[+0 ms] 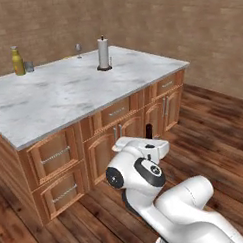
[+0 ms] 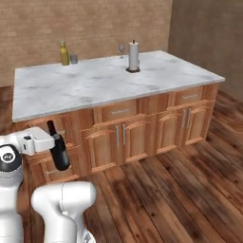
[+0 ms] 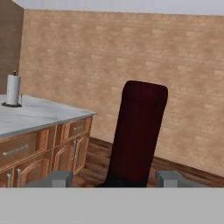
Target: There is a wine glass and glass cup on the dining counter. Place the wine bottle next to the wine glass and the juice bottle next to the glass cup.
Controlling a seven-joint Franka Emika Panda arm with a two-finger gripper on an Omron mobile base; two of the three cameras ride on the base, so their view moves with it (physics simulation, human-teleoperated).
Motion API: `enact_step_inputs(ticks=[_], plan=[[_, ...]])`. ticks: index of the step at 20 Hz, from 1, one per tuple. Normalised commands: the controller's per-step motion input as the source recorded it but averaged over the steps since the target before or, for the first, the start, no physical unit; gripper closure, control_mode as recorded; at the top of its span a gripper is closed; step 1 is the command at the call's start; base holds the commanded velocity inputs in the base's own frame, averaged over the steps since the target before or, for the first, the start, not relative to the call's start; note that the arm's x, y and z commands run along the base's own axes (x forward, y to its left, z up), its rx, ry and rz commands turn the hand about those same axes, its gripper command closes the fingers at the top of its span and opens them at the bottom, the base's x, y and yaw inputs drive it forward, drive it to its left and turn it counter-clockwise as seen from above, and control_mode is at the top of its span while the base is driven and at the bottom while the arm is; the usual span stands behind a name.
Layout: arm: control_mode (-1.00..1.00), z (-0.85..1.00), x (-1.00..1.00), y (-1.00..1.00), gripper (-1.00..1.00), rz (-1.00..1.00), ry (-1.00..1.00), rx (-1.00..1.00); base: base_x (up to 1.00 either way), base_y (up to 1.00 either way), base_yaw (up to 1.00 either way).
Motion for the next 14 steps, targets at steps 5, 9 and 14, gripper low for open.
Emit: enact_step_inputs(ticks=[5,9,14], plan=[[1.0,0.0,0.0,0.0,1.0,0.0,0.0,0.0,0.17,0.0,0.34],[1.0,0.0,0.0,0.0,1.0,0.0,0.0,0.0,0.22,0.0,0.0],[1.0,0.0,0.0,0.0,1.0,0.0,0.0,0.0,0.3,0.0,0.0]])
